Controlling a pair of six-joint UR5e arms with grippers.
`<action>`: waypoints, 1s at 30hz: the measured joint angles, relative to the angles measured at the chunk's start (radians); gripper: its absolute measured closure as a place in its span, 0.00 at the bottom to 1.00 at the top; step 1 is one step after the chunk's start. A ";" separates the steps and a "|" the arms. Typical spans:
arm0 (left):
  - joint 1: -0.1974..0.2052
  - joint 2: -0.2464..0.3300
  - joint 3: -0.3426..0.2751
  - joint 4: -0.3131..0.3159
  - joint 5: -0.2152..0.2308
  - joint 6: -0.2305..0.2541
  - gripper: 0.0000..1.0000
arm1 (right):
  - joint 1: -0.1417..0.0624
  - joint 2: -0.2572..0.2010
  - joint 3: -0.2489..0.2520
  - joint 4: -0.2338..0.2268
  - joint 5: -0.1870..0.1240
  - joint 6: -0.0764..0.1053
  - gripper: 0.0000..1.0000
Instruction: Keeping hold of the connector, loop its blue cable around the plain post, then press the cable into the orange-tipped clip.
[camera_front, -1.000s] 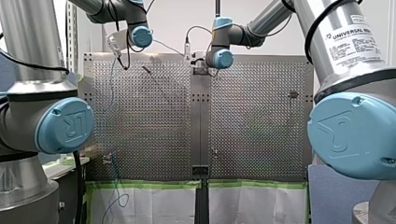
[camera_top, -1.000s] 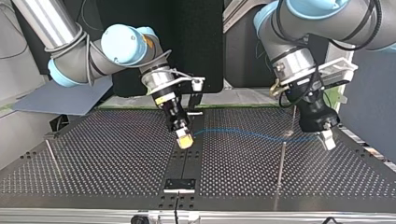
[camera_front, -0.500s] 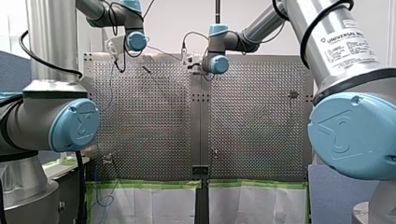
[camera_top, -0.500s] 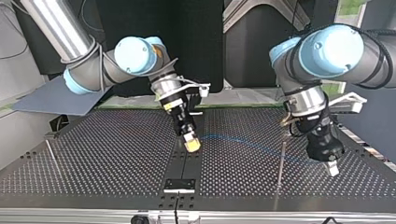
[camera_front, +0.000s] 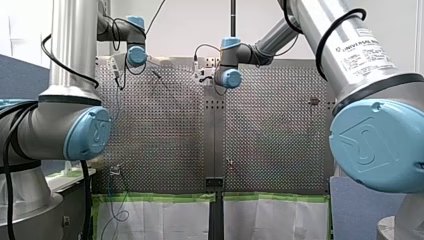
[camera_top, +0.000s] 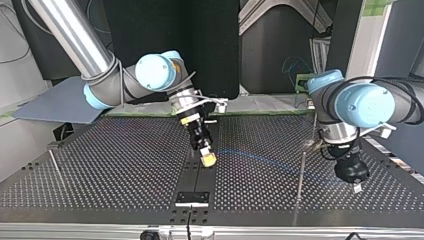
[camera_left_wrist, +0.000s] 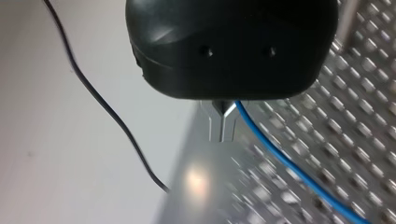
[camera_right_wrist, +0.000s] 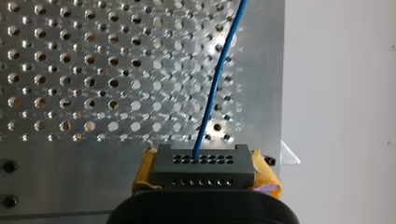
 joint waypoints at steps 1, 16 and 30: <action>0.009 -0.009 0.000 0.001 0.009 -0.003 1.00 | 0.000 0.003 0.000 -0.004 0.005 -0.001 1.00; 0.154 -0.164 -0.017 -0.003 0.165 -0.031 1.00 | 0.009 0.061 0.004 0.004 0.074 -0.013 1.00; 0.120 -0.190 -0.104 0.051 0.299 -0.013 0.87 | 0.022 0.099 0.068 -0.042 0.102 -0.010 1.00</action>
